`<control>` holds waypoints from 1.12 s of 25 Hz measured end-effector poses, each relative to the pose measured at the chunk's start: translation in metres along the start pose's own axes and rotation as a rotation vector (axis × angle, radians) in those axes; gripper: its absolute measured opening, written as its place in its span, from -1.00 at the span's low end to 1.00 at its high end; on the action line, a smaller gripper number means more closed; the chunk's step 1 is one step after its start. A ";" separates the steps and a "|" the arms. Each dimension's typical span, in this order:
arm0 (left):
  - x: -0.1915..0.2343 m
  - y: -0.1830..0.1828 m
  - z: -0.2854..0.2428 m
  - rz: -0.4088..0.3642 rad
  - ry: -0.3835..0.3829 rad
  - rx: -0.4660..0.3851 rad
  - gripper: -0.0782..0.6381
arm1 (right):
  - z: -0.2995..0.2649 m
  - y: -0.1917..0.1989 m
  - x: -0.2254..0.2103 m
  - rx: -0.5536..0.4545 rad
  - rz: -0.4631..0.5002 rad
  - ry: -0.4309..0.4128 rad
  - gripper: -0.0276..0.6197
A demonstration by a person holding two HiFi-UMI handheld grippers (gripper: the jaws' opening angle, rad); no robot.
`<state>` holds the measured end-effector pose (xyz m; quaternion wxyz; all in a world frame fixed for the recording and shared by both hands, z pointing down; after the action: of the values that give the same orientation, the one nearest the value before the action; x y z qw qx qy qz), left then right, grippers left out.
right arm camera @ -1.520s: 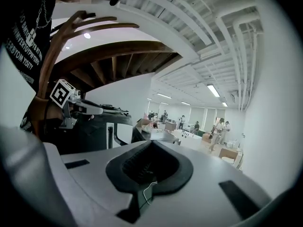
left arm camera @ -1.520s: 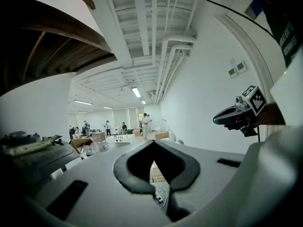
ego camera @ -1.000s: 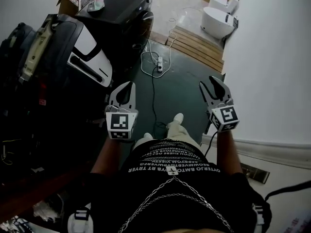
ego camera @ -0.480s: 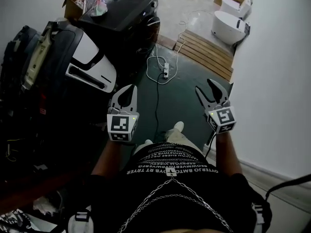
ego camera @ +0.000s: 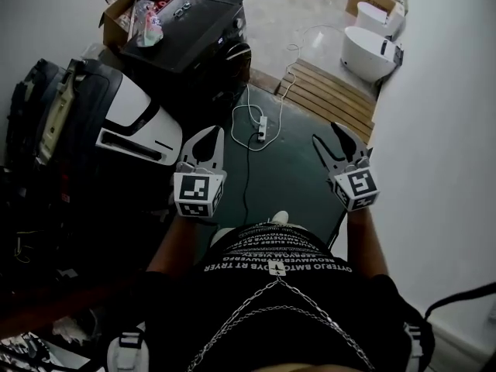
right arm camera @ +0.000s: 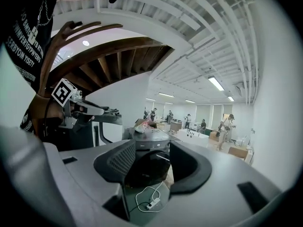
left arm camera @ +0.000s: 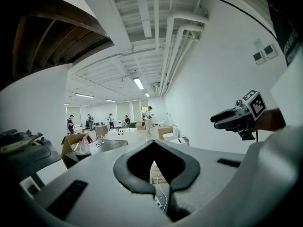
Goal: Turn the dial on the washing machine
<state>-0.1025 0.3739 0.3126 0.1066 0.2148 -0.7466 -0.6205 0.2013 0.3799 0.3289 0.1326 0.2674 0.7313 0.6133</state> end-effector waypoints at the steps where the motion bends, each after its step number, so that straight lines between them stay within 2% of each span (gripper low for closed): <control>1: -0.007 -0.004 -0.011 -0.003 0.005 0.000 -0.77 | 0.002 0.001 -0.012 -0.002 -0.006 0.002 -0.23; 6: -0.045 -0.021 -0.056 0.009 0.029 0.004 -0.77 | 0.011 0.017 -0.060 0.003 -0.037 -0.004 -0.23; 13: -0.099 -0.034 -0.090 0.020 0.077 0.022 -0.77 | 0.024 0.042 -0.102 0.009 -0.076 -0.026 -0.23; 23: -0.087 -0.017 -0.094 0.027 0.046 0.062 -0.77 | 0.007 0.048 -0.109 0.020 -0.075 -0.050 -0.23; 28: -0.067 -0.003 -0.115 0.025 0.036 0.088 -0.77 | -0.017 0.051 -0.115 0.038 -0.071 -0.045 -0.23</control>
<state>0.0067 0.3028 0.3406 0.1182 0.2208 -0.7739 -0.5816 0.2982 0.3073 0.3669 0.1657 0.2576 0.7486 0.5880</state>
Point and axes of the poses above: the fingertips, and each gripper's own axes: z backward along the fingers, x to its left, y out of its underside, the point moved 7 cm from there along z, backward along the fingers, and after that the axes turned 1 degree about -y, right-handed, at the moved point
